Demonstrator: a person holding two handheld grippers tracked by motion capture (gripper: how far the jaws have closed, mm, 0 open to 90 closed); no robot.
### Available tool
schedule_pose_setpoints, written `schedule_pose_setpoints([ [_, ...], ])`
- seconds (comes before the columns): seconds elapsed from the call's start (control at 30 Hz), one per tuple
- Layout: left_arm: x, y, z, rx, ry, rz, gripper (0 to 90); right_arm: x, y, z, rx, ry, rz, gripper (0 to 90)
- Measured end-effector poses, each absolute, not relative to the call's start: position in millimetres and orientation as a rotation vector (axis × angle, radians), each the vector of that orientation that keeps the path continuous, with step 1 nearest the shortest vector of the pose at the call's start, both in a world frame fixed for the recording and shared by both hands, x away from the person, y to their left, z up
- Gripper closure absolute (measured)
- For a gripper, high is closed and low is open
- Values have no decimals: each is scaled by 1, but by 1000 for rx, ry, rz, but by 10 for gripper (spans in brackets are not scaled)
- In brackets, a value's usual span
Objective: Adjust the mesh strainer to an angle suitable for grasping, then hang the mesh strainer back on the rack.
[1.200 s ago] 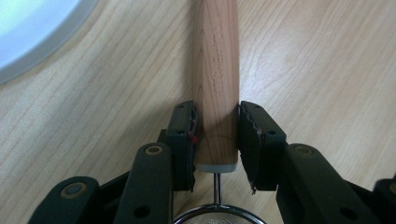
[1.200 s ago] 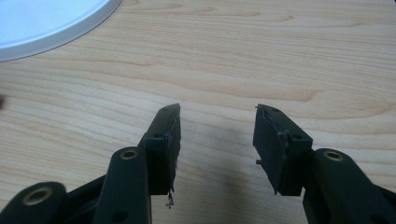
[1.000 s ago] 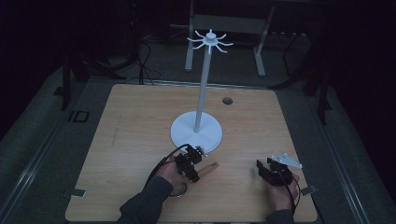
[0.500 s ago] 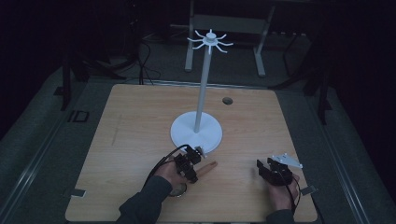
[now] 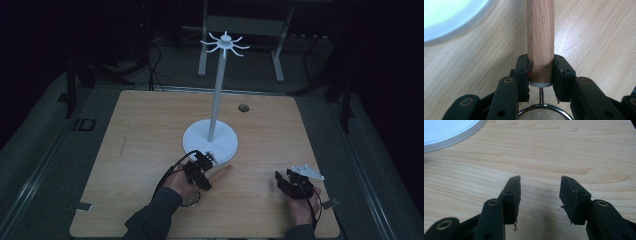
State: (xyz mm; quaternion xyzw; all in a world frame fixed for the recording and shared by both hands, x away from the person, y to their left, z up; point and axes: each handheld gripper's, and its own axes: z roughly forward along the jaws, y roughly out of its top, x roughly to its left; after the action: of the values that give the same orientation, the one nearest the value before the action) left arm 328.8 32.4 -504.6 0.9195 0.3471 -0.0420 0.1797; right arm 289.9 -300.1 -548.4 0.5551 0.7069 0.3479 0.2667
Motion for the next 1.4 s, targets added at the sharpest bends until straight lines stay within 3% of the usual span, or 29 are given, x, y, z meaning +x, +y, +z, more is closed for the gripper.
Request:
schedule_pose_setpoints([
  [1.4,320,62,-446,2220,986,124,691,289,-298,-548,1472,1919,953,524],
])
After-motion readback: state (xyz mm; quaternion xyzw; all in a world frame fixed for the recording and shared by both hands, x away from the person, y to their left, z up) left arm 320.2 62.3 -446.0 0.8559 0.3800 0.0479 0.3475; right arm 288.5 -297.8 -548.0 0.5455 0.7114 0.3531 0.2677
